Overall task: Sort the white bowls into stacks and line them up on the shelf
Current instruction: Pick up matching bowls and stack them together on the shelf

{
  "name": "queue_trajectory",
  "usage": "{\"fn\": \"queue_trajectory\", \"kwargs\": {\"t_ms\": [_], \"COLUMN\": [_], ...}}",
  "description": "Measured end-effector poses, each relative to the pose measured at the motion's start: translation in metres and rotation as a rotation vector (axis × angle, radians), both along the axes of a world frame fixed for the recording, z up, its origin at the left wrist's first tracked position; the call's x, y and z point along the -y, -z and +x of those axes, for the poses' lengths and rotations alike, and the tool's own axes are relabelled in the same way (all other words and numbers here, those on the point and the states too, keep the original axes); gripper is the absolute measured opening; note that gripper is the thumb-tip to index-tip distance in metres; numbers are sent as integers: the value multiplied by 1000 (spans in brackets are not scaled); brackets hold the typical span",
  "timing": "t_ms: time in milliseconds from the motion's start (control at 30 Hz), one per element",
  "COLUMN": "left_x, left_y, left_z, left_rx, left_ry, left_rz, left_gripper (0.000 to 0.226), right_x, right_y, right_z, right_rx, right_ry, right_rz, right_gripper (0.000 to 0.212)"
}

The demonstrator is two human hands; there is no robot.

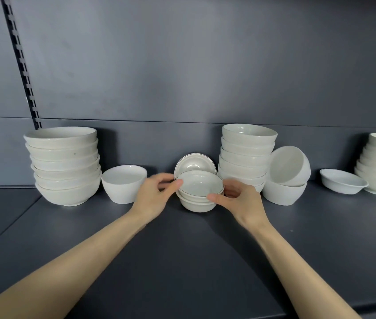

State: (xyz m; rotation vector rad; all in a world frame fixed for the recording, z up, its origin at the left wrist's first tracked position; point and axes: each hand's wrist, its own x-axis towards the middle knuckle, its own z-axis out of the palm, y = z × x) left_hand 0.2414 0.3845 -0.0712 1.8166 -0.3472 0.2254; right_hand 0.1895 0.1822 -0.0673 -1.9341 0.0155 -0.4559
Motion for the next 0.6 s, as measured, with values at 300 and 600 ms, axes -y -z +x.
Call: {"fn": "queue_trajectory", "kwargs": {"t_ms": [300, 600], "left_x": [15, 27], "left_y": [-38, -37], "left_z": [54, 84], "left_rx": [67, 83], "left_ry": [-83, -54], "left_rz": [89, 206], "left_gripper": [46, 21], "right_x": [1, 2], "right_y": [0, 1], "right_z": [-2, 3], "right_rx": [-6, -12], "right_ry": [-2, 11], "right_rz": [45, 65], "right_gripper": [36, 39]}}
